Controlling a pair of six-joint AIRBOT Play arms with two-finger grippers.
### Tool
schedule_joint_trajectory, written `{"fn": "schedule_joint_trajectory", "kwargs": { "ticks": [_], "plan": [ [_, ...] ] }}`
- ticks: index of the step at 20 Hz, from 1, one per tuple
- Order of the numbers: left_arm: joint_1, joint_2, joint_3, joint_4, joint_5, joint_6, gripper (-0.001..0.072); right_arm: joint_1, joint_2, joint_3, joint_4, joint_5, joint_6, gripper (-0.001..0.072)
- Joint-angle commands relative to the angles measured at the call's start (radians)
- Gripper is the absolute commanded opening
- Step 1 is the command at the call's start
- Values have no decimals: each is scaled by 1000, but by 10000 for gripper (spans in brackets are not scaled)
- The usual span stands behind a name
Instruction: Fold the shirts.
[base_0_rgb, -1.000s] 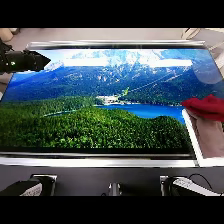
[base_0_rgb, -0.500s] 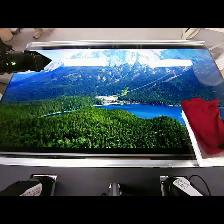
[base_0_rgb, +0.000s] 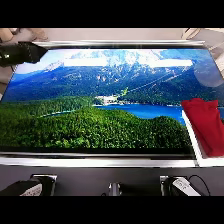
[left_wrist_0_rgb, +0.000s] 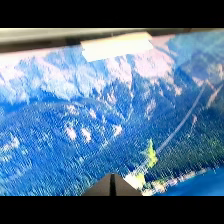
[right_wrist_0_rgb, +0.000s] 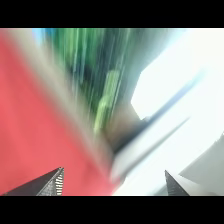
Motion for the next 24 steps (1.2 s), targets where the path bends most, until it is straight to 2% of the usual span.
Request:
{"fn": "schedule_joint_trajectory", "kwargs": {
  "ticks": [1,3,4,5,7,8,9,10,12,13,15,18,24],
  "plan": [
    [-65,-34,62,284,122,-138,20,151,1,261,148,-219,-137,663],
    [-117,-100,76,586,68,-329,22,345,0,281,208,-220,-162,663],
    [-127,-138,75,646,4,-371,30,467,-14,278,199,-159,-161,663],
    [-124,-181,75,644,-85,-382,131,582,-43,278,164,-63,-141,663],
    [-123,-268,67,638,-328,-405,506,757,-136,278,97,161,-79,669],
    [-124,-309,54,631,-452,-408,562,814,-187,278,81,261,-79,668],
    [-124,-340,27,628,-534,-408,562,859,-235,277,71,351,-80,665],
    [-127,-341,-15,616,-549,-408,562,892,-270,277,58,421,-79,662],
    [-143,-262,-116,576,-446,-408,562,938,-284,274,-5,470,-79,661],
    [-156,-208,-172,577,-374,-412,562,949,-273,266,-39,472,-74,660],
    [-163,-127,-269,576,-263,-412,561,951,-232,225,-51,444,-50,614],
    [-161,-121,-285,577,-258,-411,554,951,-190,146,-44,385,-13,603],
    [-161,-123,-285,577,-257,-411,554,951,-190,142,-51,402,-15,605]
  ]
}}
